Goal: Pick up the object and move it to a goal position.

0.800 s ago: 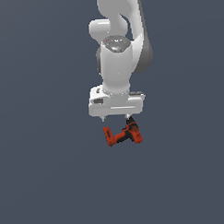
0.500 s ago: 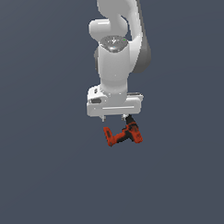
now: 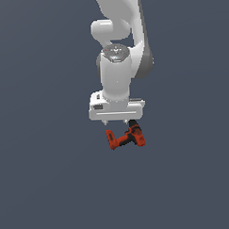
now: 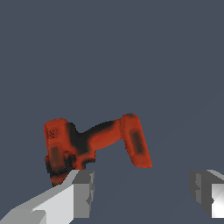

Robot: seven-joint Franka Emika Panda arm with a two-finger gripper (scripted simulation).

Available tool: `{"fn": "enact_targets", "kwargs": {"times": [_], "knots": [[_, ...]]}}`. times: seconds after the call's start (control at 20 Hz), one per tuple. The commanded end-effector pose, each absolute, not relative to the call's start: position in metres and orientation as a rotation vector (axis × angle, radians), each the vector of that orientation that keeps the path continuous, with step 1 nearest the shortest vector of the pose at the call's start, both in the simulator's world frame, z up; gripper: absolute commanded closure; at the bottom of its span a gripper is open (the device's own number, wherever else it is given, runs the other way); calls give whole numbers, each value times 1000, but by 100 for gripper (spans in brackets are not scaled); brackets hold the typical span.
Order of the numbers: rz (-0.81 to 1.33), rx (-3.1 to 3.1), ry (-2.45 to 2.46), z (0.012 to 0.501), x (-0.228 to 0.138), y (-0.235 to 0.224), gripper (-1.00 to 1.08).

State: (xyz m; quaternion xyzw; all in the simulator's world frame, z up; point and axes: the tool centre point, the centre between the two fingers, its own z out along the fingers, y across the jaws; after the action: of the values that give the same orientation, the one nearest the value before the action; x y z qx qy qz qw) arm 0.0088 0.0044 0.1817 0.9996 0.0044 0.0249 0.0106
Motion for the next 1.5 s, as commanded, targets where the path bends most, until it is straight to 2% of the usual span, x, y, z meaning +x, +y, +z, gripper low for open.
{"fn": "enact_targets", "kwargs": {"times": [0.0, 0.8, 1.45], "knots": [[43, 3121, 15, 171, 5, 8, -60], [-59, 3092, 24, 145, -9, 23, -60], [-197, 2911, 56, 109, -42, 64, -60]]}}
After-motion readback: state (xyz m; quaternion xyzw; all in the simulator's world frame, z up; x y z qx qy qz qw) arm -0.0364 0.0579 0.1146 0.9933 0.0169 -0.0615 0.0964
